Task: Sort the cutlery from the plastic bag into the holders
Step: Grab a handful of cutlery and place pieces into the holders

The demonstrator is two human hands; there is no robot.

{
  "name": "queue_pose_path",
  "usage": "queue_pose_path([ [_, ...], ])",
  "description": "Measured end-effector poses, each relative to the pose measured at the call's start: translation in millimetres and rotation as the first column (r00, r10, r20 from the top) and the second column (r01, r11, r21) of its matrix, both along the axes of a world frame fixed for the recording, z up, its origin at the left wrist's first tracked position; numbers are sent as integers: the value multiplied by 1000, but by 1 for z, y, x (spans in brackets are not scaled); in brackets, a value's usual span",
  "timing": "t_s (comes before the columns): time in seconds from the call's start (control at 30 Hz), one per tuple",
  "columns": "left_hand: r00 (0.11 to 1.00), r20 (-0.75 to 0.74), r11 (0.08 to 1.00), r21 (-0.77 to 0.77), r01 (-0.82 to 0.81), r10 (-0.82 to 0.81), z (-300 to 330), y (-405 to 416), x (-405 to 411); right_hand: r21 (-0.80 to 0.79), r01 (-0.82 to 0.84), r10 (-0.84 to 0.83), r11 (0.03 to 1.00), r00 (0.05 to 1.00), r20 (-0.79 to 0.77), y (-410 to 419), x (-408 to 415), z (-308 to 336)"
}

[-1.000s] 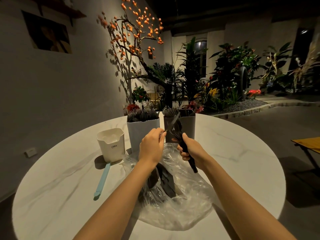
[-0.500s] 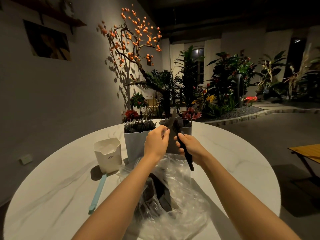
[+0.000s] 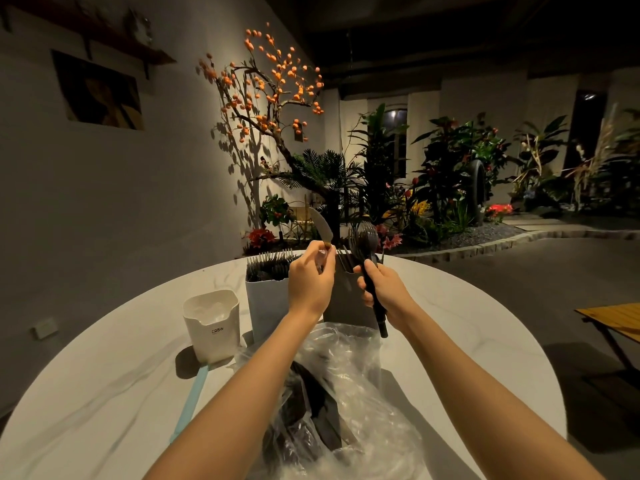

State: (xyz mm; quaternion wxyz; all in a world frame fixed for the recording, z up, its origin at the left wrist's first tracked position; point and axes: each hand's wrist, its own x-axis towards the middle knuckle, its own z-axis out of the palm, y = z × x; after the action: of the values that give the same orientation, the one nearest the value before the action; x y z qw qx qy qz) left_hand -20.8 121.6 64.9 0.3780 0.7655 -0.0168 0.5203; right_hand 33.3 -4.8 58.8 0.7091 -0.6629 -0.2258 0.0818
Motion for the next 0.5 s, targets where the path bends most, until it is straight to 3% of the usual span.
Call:
queue_pose_path([
  [0.17, 984, 179, 1000, 11, -26, 24, 5, -1, 7, 12, -3, 3, 1000, 1000, -1, 1, 4, 4],
  [0.27, 983, 182, 997, 59, -47, 35, 4, 2, 13, 24, 2, -1, 1000, 1000, -11, 1, 6, 6],
  [0.4, 991, -132, 1000, -27, 3, -6, 0, 3, 17, 39, -7, 8, 999, 1000, -20, 1, 8, 5],
  [0.5, 926, -370, 997, 54, -53, 70, -6, 7, 22, 30, -5, 5, 1000, 1000, -13, 2, 9, 5],
])
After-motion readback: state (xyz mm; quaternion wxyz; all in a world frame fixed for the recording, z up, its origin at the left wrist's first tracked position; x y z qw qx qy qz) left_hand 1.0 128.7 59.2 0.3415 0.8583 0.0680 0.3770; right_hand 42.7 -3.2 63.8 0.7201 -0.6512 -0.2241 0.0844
